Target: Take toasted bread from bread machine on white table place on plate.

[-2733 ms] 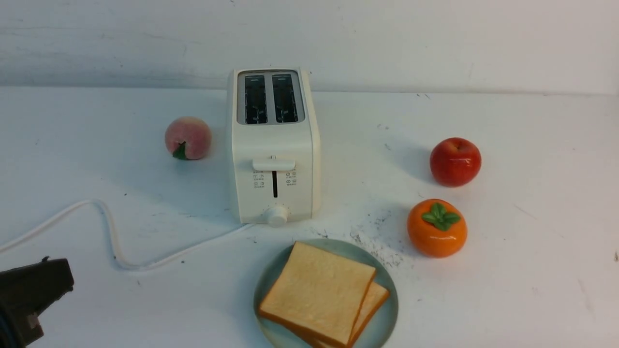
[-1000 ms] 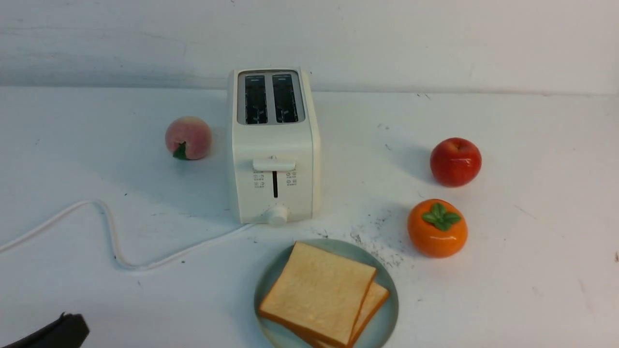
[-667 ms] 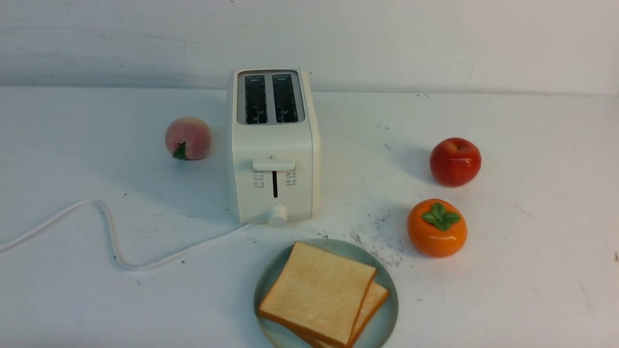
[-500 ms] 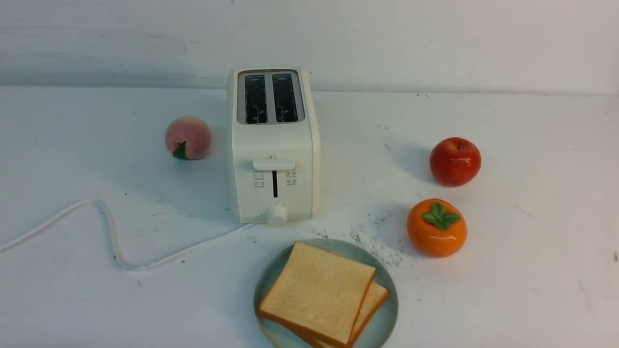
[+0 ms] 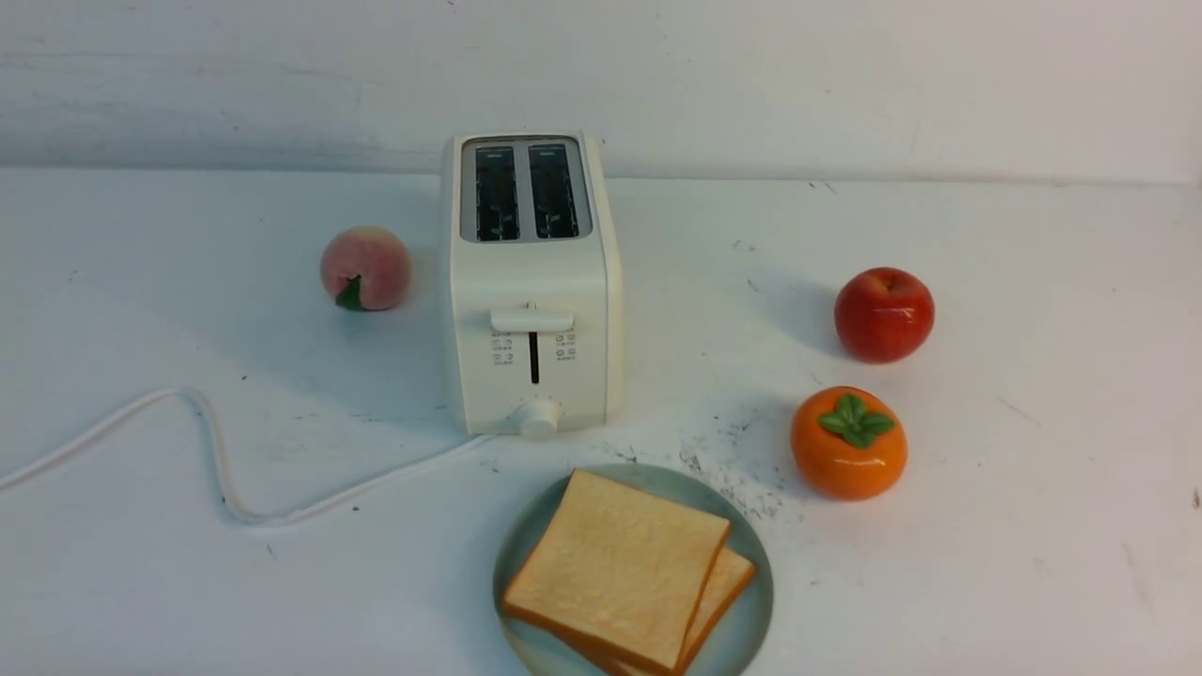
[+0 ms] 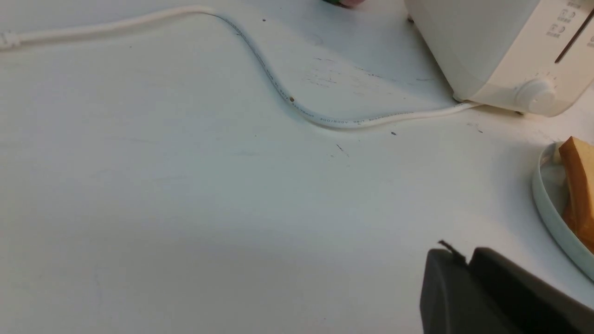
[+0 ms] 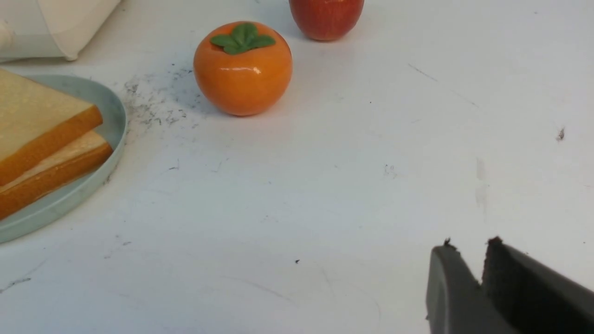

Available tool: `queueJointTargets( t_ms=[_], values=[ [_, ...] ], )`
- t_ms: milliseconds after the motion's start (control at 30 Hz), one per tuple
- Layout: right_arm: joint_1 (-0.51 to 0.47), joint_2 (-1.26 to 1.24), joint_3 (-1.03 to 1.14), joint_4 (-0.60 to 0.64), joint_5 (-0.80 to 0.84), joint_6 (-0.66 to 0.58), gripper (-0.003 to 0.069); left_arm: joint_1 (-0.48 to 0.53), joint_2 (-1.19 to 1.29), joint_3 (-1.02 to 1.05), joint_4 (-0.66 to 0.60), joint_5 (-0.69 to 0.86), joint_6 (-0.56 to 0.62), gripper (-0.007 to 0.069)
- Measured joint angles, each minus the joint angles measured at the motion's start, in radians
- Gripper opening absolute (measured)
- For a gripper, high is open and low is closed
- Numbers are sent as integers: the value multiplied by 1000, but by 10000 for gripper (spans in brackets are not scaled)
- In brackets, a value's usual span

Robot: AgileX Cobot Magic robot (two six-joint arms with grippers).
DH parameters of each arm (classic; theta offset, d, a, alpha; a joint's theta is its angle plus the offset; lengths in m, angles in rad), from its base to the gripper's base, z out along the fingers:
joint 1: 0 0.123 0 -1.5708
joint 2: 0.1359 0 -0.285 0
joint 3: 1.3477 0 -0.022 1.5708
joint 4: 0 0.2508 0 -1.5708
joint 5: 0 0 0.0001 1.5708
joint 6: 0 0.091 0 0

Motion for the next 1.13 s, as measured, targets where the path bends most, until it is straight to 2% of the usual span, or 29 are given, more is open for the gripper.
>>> queueJointTargets(
  t_ms=[1133],
  values=[
    [0,0,0,0,0,0,158,0,0,0,0,1,0,85]
  ],
)
